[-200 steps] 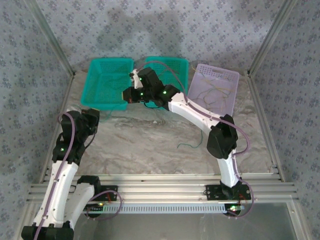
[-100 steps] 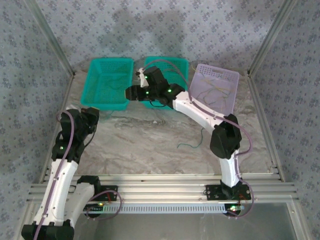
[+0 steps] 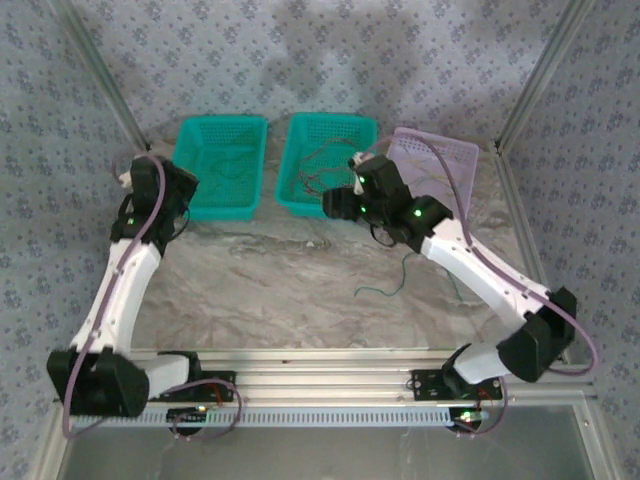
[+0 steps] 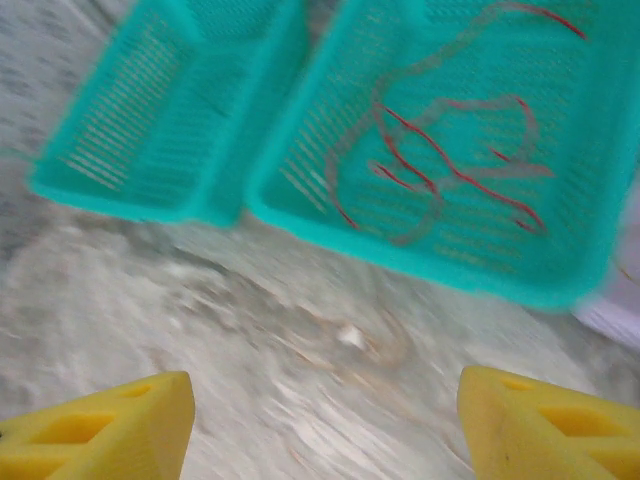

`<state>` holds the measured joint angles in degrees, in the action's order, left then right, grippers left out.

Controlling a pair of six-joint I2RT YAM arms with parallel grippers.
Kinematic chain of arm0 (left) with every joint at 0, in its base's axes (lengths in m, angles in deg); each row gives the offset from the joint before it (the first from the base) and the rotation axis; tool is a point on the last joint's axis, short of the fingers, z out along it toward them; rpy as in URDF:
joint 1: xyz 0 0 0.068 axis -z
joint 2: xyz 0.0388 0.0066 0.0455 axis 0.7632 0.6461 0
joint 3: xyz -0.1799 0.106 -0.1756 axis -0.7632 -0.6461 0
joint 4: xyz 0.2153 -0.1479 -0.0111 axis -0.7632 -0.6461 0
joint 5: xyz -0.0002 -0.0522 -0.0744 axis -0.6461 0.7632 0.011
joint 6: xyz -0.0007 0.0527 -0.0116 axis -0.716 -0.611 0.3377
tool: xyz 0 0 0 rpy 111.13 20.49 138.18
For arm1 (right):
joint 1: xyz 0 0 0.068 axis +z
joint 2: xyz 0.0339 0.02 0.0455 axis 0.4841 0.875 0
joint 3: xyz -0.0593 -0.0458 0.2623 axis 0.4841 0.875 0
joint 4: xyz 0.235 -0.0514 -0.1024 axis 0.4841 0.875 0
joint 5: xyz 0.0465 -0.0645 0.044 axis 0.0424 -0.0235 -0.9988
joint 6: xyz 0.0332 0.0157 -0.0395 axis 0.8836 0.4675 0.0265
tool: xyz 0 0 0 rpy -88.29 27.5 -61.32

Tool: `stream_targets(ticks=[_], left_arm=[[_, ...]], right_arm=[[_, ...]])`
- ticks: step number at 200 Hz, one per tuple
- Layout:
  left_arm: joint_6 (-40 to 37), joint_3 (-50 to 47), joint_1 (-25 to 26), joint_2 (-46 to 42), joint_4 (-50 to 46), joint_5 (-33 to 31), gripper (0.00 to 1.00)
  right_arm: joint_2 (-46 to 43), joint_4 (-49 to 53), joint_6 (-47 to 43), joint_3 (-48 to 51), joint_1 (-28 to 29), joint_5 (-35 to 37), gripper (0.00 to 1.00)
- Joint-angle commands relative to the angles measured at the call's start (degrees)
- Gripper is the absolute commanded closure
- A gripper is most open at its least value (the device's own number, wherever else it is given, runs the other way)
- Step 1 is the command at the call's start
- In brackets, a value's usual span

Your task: Untangle the cables

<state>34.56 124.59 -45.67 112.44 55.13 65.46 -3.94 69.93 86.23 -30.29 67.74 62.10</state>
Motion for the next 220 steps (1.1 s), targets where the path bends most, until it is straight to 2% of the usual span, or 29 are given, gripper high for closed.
stream_targets(ticks=[1,24,62,99,165,211,220], left_arm=[[-5.2,5.3,0.0,7.4,-0.5,-0.5,1.0],[-6.4,8.7,0.6,13.7,-1.4,-0.6,1.0],[-9.9,16.0,3.0,23.2,-6.8,-2.1,1.0],[-10.9,19.1,5.3,29.9,-7.7,-5.4,1.0],[-12.6,27.9,5.7,41.1,-12.1,-9.1,1.0],[-10.3,29.1,5.4,45.8,-13.0,-10.8,1.0],[-10.1,29.5,5.4,46.6,-13.1,-10.7,0.95]], right_arm=[[-2.8,8.2,0.6,8.3,-1.3,5.6,0.28],[-6.1,9.7,2.2,15.9,-2.8,5.5,0.28],[-7.6,12.7,6.1,22.3,-3.7,5.3,0.29],[-7.6,9.5,10.2,28.6,-4.3,1.2,0.29],[-4.8,6.8,12.9,32.8,-5.0,0.6,0.29],[0.1,3.3,13.8,34.1,-5.5,0.1,0.32],[0.9,2.9,13.8,34.2,-5.7,0.0,0.33]])
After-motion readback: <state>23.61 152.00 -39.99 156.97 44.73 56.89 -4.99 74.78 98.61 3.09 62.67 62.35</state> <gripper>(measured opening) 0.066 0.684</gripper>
